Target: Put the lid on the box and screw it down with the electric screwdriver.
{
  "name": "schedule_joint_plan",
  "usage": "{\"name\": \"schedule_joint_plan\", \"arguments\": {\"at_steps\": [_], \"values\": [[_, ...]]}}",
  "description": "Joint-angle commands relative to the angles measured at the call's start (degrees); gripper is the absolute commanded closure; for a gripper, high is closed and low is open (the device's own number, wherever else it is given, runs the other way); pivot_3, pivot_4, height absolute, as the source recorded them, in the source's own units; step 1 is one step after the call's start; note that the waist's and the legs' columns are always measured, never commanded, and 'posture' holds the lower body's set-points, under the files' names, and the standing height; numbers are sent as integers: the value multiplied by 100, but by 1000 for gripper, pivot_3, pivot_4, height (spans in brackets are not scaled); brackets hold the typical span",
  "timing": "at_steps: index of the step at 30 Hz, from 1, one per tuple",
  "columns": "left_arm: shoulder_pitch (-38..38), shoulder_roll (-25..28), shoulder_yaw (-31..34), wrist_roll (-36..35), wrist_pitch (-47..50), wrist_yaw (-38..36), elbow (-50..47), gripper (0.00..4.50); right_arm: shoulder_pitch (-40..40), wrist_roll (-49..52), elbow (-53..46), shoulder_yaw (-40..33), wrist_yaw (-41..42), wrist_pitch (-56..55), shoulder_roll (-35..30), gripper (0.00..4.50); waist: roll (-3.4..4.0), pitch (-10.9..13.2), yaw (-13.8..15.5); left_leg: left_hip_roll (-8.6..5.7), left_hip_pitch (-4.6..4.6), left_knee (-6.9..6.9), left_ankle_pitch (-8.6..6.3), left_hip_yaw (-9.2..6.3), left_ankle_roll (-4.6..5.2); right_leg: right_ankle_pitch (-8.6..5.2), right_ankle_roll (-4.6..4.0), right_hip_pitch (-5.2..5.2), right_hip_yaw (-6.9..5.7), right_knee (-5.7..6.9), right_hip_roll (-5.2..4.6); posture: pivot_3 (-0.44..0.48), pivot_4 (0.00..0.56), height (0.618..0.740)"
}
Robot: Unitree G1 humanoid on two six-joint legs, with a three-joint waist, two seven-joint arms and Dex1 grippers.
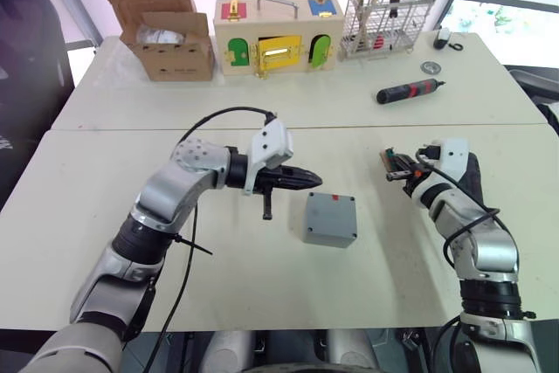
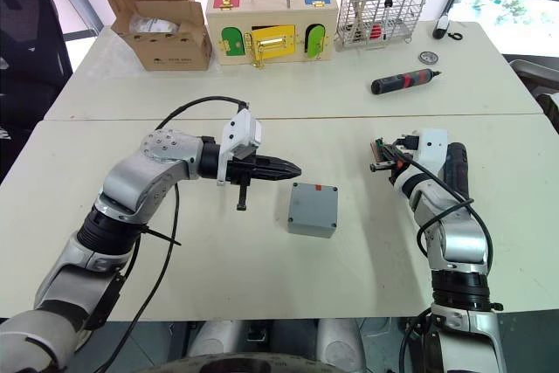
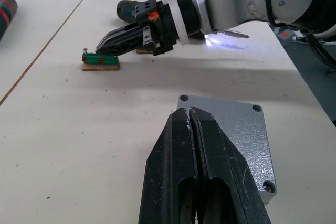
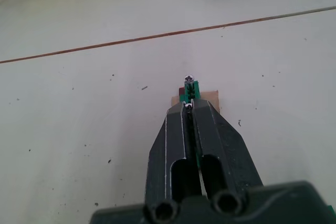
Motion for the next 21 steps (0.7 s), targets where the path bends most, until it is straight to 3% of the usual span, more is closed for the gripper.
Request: {"name": "schedule_joint_plan", "arguments": {"at_steps": [1, 9, 16, 21], "values": [[-85, 35, 118, 4, -145, -18, -32, 4500, -153, 132, -538, -243, 13, 60, -141, 4455, 0, 0, 1, 0, 0, 0, 0, 0, 0, 0, 0, 0, 0, 0, 0, 0, 150, 694], [-144, 64, 216, -47, -193, -24, 102, 4500, -195, 522, -1700, -560, -12, 835, -395, 4455, 0, 0, 6, 0, 0, 0, 0, 0, 0, 0, 0, -1, 0, 0, -1, 0, 150, 694], [9, 467, 109, -64, -205, -482, 15, 4500, 826, 1993, -3698, -638, 981, 1834, -997, 4455, -1, 1, 7, 0, 0, -8, -1, -2, 1, 0, 0, -2, 0, -3, -3, 0, 150, 694], [22, 531, 24, -13, -294, -678, 69, 4500, 1255, 2194, -4243, -72, 1281, 2028, -1404, 4455, -5, 2, 17, 0, 0, -1, -3, -1, 5, -1, -1, 1, 2, -5, -9, 0, 150, 694]]}}
